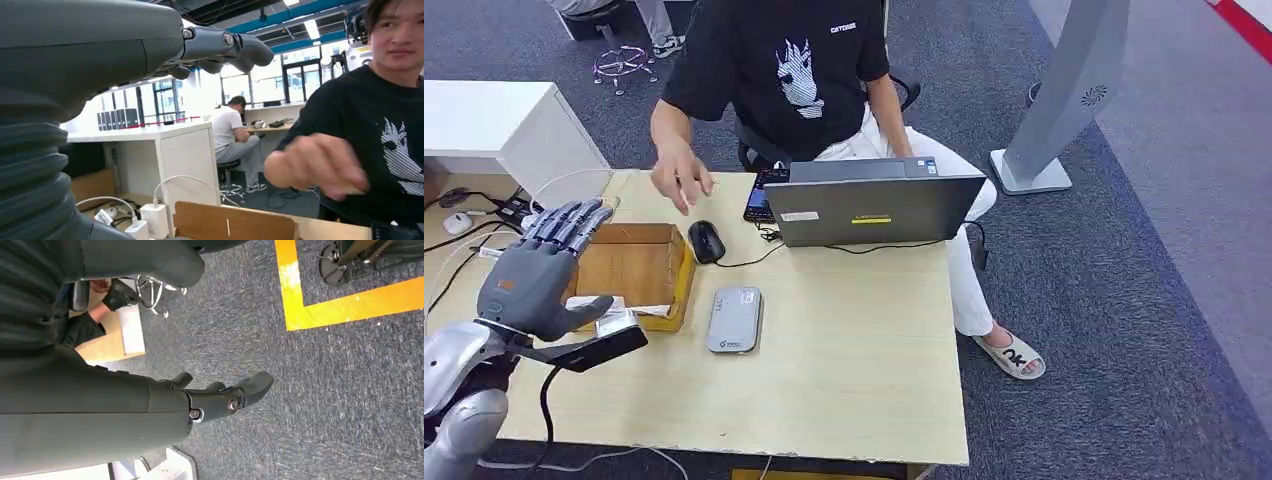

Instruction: Pass the card to the sensor for recognition and then transmit it.

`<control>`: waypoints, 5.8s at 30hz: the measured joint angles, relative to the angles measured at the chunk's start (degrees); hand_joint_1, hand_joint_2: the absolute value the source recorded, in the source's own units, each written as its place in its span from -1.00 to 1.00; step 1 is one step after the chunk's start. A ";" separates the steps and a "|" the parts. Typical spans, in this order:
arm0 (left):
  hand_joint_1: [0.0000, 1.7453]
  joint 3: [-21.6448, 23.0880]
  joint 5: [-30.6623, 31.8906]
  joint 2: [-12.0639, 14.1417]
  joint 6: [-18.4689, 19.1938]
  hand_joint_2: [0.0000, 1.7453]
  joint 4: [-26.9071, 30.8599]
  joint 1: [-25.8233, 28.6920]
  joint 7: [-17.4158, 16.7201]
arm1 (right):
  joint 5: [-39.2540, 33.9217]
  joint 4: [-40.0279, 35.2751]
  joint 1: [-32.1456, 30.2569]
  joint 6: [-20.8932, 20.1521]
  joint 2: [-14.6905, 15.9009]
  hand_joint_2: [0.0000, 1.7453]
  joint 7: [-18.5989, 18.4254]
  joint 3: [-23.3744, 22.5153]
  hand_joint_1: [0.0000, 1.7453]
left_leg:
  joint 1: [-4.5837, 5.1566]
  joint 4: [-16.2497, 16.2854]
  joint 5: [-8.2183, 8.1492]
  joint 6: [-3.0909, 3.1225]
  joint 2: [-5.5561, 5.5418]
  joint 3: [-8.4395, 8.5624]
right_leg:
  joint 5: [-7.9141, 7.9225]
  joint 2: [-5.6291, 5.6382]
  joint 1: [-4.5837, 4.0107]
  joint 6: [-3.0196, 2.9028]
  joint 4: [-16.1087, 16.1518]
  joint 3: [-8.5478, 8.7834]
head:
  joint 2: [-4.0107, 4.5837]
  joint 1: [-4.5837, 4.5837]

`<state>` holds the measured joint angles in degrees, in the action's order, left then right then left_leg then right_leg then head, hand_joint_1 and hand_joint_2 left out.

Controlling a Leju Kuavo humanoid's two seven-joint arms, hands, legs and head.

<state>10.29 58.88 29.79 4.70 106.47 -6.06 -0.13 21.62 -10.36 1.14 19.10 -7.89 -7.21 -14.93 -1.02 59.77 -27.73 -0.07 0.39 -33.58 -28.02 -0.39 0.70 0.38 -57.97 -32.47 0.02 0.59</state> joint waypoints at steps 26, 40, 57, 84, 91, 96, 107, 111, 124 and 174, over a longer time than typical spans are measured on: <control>-1.00 -0.42 3.54 -0.09 2.14 1.00 0.11 6.44 -2.97 | 0.50 0.00 0.00 0.07 -0.15 1.00 0.02 -1.01 -1.00 | 0.01 0.00 -0.01 0.00 0.00 -0.01 | -0.01 0.00 0.00 0.01 0.01 0.00 | 0.00 0.00; -1.00 -0.42 2.56 -0.72 3.58 1.00 -6.47 5.88 -2.99 | 1.18 0.00 0.04 0.00 -0.13 1.00 -0.44 -1.01 -1.00 | 0.00 0.00 0.00 0.00 -0.02 -0.01 | -0.01 -0.02 0.00 0.00 0.01 -0.01 | 0.00 0.00; -1.00 -0.42 2.73 -2.60 4.22 1.00 -15.21 0.72 -4.52 | 2.27 0.00 0.10 -0.28 -0.13 1.00 -0.52 -1.01 -1.00 | 0.00 0.00 0.00 0.00 0.01 -0.01 | 0.01 0.00 0.00 0.00 0.01 -0.02 | 0.00 0.00; -0.24 -0.20 1.66 -5.53 3.50 1.00 -20.98 -2.67 -3.56 | 3.54 0.00 0.15 -0.90 -0.11 1.00 -0.57 -1.03 -1.00 | 0.01 0.01 0.00 0.00 0.01 -0.01 | 0.01 0.01 0.00 0.00 0.01 -0.04 | 0.00 0.00; 0.70 0.24 0.98 -5.64 3.76 1.00 -22.10 -3.17 -2.97 | 3.69 0.00 0.15 -0.94 -0.11 1.00 -0.57 -1.03 -1.00 | 0.00 0.01 0.00 0.00 0.02 -0.01 | 0.01 0.01 0.00 0.00 0.01 -0.04 | 0.00 0.00; 0.68 0.61 -0.61 -5.57 4.81 1.00 -22.56 -3.20 -2.64 | 4.00 0.00 0.15 -0.96 -0.09 1.00 -0.57 -1.03 -1.00 | 0.00 0.01 0.00 0.00 0.01 -0.01 | 0.01 0.01 0.00 0.00 0.01 -0.03 | 0.00 0.00; 1.00 0.87 -7.93 -2.14 9.97 1.00 -22.71 -3.20 -0.74 | 4.85 0.00 0.14 -1.62 0.04 1.00 -0.50 -2.01 -1.00 | -0.01 0.00 0.00 0.00 0.03 -0.01 | 0.00 0.02 0.00 0.00 0.00 -0.04 | 0.00 -0.02; 1.00 1.07 -8.11 -1.44 10.10 1.00 -22.71 -3.20 -0.74 | 4.83 0.00 0.14 -1.86 0.07 1.00 -0.50 -2.16 -1.00 | -0.01 0.00 0.00 0.00 0.03 -0.01 | 0.01 0.03 0.00 0.00 0.00 -0.03 | 0.00 0.00; 1.00 1.62 -8.15 -0.63 10.08 1.00 -22.71 -3.20 -0.74 | 4.81 0.00 0.14 -1.88 0.11 1.00 -0.50 -2.21 -1.00 | 0.00 0.00 0.00 0.00 0.03 -0.01 | 0.01 0.03 0.00 0.00 0.01 -0.03 | 0.00 0.00; 1.00 -3.93 11.15 -13.68 -16.00 1.00 -35.52 -28.07 -6.08 | 11.50 -0.02 0.47 -1.73 0.11 1.00 -0.76 -3.65 -1.00 | -0.02 0.02 0.16 -0.10 0.07 0.02 | 0.16 0.04 0.00 -0.10 -0.06 -0.04 | 0.00 0.00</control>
<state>6.36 70.03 16.11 -11.30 70.95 -34.14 -6.21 33.11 -10.38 1.62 17.38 -7.78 -7.98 -18.58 -1.04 59.78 -27.57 -0.17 0.45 -33.57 -27.87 -0.35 0.70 0.28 -58.03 -32.51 0.02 0.59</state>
